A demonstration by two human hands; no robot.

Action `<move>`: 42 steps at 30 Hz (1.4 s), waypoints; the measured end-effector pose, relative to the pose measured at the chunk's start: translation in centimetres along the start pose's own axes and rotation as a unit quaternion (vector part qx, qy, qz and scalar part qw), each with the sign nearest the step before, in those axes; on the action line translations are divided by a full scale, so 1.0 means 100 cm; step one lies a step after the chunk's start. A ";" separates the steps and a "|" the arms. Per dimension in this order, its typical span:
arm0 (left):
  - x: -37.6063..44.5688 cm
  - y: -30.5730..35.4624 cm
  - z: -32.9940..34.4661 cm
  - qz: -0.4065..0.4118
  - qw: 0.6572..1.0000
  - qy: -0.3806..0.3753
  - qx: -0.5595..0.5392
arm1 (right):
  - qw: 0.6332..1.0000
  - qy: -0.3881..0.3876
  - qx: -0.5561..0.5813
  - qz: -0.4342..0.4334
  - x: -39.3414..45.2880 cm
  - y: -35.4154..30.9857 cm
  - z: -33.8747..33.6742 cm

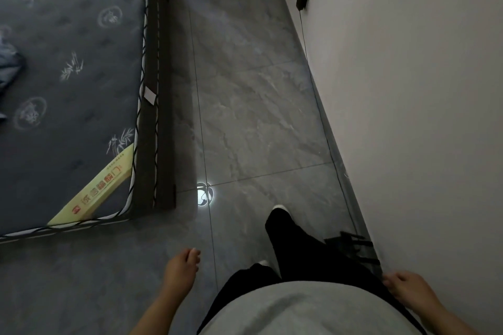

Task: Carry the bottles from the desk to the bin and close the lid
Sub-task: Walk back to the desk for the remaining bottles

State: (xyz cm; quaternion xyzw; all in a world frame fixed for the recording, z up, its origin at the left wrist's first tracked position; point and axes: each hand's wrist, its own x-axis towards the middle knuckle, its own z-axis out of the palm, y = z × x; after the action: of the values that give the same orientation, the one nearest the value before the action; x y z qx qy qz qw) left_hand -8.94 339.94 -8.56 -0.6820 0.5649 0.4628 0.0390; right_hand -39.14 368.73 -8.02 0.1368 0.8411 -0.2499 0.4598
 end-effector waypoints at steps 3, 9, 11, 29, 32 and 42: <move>0.021 0.029 0.003 -0.026 1.000 0.009 -0.011 | 1.000 -0.004 0.009 -0.001 0.022 -0.054 -0.003; 0.050 0.070 0.005 -0.079 0.997 0.011 -0.024 | 0.997 -0.008 -0.015 -0.077 0.059 -0.176 -0.016; 0.058 0.078 0.002 -0.096 0.995 0.019 -0.024 | 0.995 -0.014 -0.022 -0.094 0.064 -0.212 -0.013; 0.265 0.304 -0.061 -0.022 0.999 0.010 0.027 | 0.999 -0.014 -0.030 -0.007 0.145 -0.393 0.014; 0.294 0.354 -0.066 0.008 0.999 -0.003 0.048 | 0.999 -0.001 -0.032 0.014 0.162 -0.423 0.011; 0.351 0.468 -0.054 -0.051 0.998 -0.002 0.036 | 0.997 -0.022 -0.019 -0.071 0.222 -0.624 -0.004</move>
State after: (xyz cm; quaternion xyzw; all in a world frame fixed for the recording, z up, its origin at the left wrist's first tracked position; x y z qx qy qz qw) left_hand -45.85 294.23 -7.23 -0.7072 0.5456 0.4409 0.0888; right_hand -80.08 316.68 -8.12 0.0625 0.8430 -0.2687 0.4619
